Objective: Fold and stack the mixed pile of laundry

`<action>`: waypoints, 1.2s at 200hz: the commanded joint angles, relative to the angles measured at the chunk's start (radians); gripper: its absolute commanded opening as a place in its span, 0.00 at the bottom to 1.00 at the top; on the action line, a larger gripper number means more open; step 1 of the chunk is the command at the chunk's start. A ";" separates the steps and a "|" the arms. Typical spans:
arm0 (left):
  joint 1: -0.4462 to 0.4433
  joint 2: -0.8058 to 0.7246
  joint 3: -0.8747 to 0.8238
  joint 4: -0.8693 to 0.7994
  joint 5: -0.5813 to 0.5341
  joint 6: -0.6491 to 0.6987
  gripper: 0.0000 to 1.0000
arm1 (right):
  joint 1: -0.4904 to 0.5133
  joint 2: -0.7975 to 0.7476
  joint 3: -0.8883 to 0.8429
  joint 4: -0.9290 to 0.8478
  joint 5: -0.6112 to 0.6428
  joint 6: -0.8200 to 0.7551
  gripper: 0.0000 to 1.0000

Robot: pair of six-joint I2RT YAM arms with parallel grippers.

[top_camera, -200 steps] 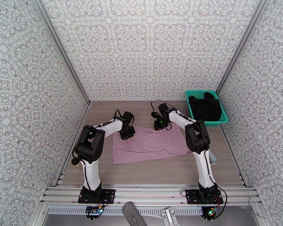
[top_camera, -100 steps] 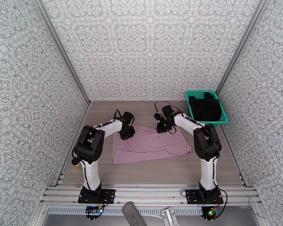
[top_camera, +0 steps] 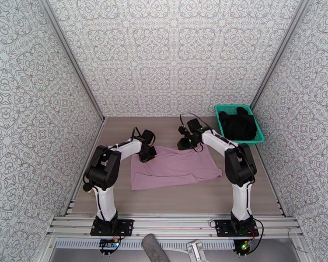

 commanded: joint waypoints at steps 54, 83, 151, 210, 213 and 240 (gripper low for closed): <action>0.021 0.045 -0.054 -0.052 -0.059 0.022 0.00 | 0.012 0.172 0.108 -0.076 0.026 -0.023 0.42; 0.023 0.042 -0.052 -0.059 -0.059 0.023 0.00 | 0.020 0.225 0.134 -0.091 0.054 -0.031 0.39; 0.025 0.036 -0.060 -0.061 -0.063 0.023 0.00 | 0.027 0.245 0.145 -0.077 0.105 -0.029 0.03; 0.023 0.037 -0.082 -0.047 -0.062 0.019 0.00 | 0.025 0.221 0.141 0.102 0.194 0.084 0.00; 0.023 0.038 -0.084 -0.046 -0.062 0.020 0.00 | 0.025 0.221 0.141 0.113 0.194 0.092 0.00; 0.025 0.039 -0.090 -0.046 -0.064 0.022 0.00 | 0.025 0.231 0.151 0.183 0.214 0.153 0.00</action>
